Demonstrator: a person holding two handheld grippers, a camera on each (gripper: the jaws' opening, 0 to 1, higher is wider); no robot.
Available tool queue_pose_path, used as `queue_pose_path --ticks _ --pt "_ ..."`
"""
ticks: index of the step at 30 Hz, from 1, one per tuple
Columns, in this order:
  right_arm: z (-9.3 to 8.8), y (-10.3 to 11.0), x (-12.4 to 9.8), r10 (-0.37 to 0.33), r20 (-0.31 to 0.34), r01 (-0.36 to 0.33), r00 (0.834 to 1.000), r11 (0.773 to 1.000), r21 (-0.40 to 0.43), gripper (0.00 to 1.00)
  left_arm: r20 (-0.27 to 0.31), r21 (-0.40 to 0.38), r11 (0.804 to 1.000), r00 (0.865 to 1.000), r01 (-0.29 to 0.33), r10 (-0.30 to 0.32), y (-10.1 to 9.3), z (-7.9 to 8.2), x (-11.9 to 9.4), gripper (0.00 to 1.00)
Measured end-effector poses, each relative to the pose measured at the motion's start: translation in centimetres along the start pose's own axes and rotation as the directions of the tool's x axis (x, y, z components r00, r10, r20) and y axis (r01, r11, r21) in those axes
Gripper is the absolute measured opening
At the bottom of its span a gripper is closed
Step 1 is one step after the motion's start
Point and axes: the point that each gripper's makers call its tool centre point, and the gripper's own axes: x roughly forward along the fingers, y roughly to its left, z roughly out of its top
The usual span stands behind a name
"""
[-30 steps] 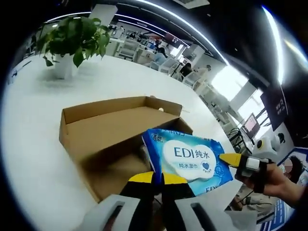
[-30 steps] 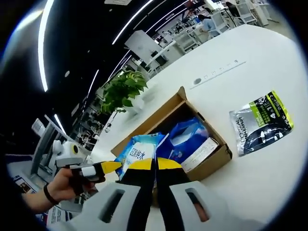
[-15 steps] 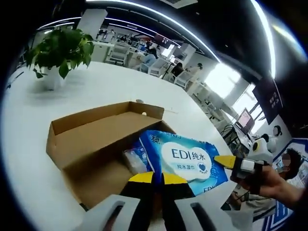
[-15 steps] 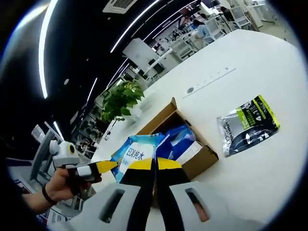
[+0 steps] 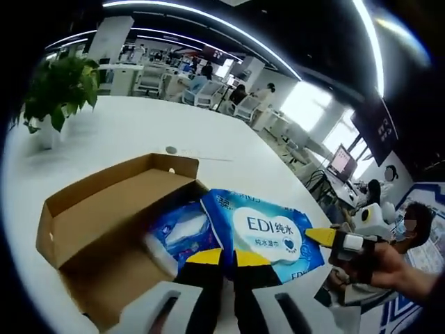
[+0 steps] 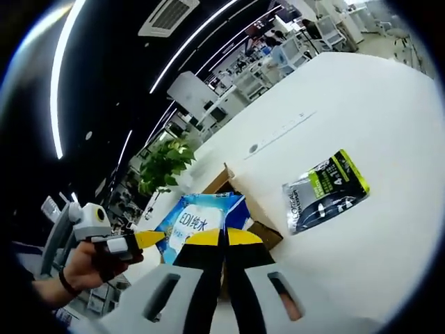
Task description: Operate the shoe box by opening the lid, removing the specified soft item, and placing it in the target area until the item is outside and the box remains undamaged.
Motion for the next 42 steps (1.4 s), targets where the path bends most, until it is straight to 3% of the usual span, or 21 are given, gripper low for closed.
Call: queue_pose_path --ticks 12,25,33,42 --pt "1.9 -4.1 -4.1 -0.068 0.073 0.063 0.995 0.996 0.064 0.0 -0.065 0.065 0.993 0.994 0.095 -0.091 -5.0 0.3 4.3 0.03" --pt "3.7 -8.3 -7.7 -0.133 0.137 0.115 0.982 0.984 0.134 0.0 -0.131 0.115 0.98 0.98 0.162 -0.147 -9.4 -0.3 8.6 0.03" --pt "3.9 -9.8 -7.8 -0.14 0.133 0.119 0.981 0.981 0.153 0.0 -0.151 0.1 0.98 0.976 0.173 -0.157 -9.9 -0.8 10.0 0.03" --pt "4.6 -10.8 -6.6 -0.126 0.095 0.112 0.987 0.983 0.144 0.0 -0.142 0.075 0.985 0.98 0.153 -0.141 -9.5 -0.8 10.7 0.03"
